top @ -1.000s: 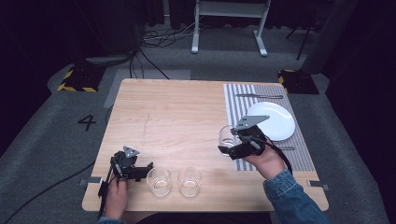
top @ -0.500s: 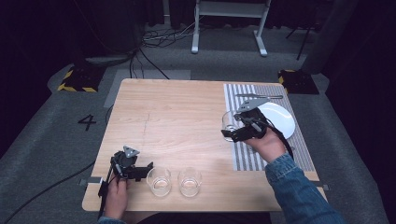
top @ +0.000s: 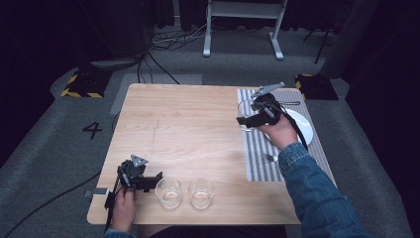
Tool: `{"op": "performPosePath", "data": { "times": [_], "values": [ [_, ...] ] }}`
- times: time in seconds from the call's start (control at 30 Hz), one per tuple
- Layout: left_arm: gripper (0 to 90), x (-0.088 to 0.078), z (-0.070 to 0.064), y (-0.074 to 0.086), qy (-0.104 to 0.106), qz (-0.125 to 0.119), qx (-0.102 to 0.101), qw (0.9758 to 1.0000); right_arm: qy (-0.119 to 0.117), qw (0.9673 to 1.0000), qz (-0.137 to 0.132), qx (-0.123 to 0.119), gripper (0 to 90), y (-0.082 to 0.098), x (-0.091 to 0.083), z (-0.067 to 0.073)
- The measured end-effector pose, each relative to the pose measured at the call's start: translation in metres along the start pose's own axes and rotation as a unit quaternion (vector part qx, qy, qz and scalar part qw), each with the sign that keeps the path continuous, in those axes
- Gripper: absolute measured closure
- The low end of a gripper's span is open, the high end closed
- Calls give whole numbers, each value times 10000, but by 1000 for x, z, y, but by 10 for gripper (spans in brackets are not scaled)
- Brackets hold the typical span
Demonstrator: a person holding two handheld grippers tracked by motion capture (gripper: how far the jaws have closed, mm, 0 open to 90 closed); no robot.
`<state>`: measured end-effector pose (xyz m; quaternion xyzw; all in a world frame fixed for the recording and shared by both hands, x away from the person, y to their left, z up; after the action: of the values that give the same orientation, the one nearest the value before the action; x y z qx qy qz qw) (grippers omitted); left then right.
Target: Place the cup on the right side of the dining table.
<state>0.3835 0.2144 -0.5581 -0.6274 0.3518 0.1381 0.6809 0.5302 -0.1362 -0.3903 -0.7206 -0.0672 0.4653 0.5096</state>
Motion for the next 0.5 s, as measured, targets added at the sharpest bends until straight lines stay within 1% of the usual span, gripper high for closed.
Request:
{"op": "performPosePath", "data": {
  "times": [0.13,0.2,0.5],
  "values": [
    [0,1,0,0,1,-7,-2,10000,157,9999,18,-30,197,-8,8,-14],
    [0,0,0,0,3,6,13,10000,210,9998,9,-3,197,-13,14,-21],
    [0,1,0,0,5,2,7,10000,553,9983,167,63,197,-25,37,-51]
  ]
}}
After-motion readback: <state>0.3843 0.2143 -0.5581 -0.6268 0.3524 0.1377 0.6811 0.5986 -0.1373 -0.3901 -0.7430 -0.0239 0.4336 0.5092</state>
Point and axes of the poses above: each handheld gripper's, and its own axes: x roughly forward along the jaws, y roughly out of its underside, z roughly to its left, the point moved 7 cm from there along x, roughly forward along the jaws, and after that the axes turned 8 degrees about -z, right-handed, at the moved point
